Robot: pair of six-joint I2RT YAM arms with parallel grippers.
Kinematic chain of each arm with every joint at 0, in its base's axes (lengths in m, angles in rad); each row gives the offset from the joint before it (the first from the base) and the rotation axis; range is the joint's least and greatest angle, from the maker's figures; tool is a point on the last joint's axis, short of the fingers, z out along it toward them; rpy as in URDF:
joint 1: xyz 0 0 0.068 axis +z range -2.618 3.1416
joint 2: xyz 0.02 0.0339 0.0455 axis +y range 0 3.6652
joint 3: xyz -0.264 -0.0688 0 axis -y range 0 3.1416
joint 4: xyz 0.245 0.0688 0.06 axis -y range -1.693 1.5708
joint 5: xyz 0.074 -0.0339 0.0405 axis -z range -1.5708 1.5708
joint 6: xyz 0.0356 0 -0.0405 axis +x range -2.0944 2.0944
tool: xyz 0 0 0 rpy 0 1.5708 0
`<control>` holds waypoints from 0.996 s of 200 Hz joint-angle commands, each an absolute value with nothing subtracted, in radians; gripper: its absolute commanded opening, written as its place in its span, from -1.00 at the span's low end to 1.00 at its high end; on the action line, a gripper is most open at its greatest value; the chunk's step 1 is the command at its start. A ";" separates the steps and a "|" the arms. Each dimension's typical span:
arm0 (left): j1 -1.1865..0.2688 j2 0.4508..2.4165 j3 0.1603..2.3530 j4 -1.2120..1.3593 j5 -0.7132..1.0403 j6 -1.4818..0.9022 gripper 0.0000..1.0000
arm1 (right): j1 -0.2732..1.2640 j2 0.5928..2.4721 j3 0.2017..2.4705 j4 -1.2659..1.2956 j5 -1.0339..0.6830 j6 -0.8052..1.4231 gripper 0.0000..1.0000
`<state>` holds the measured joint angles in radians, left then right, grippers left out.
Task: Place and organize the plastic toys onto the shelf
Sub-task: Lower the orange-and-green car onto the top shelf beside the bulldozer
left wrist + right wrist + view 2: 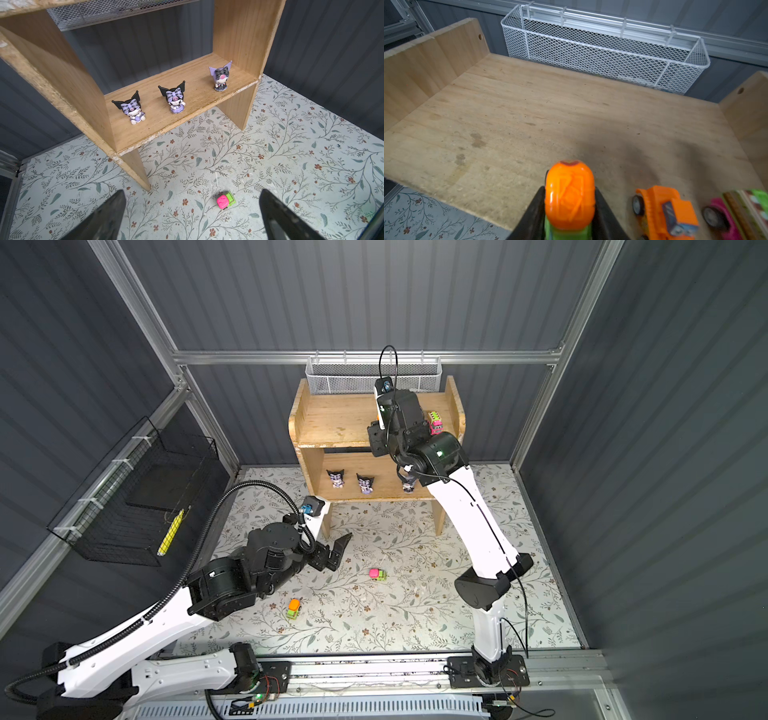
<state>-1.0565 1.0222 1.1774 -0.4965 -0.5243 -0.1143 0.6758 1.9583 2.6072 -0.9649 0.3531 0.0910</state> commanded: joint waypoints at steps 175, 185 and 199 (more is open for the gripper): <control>-1.051 0.998 1.172 -0.499 -0.563 -0.070 0.99 | 0.637 1.991 2.631 -0.933 0.331 0.137 -0.13; -1.051 0.996 1.169 -0.499 -0.562 -0.071 0.99 | 0.638 1.990 2.631 -0.934 0.330 0.136 -0.11; -1.051 0.996 1.168 -0.500 -0.562 -0.074 1.00 | 0.638 1.985 2.630 -0.933 0.323 0.136 -0.08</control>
<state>-1.0565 1.0119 1.1770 -0.4946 -0.5510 -0.0853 0.6418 1.9739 2.6072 -0.9432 0.3355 0.1303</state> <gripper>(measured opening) 0.997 0.445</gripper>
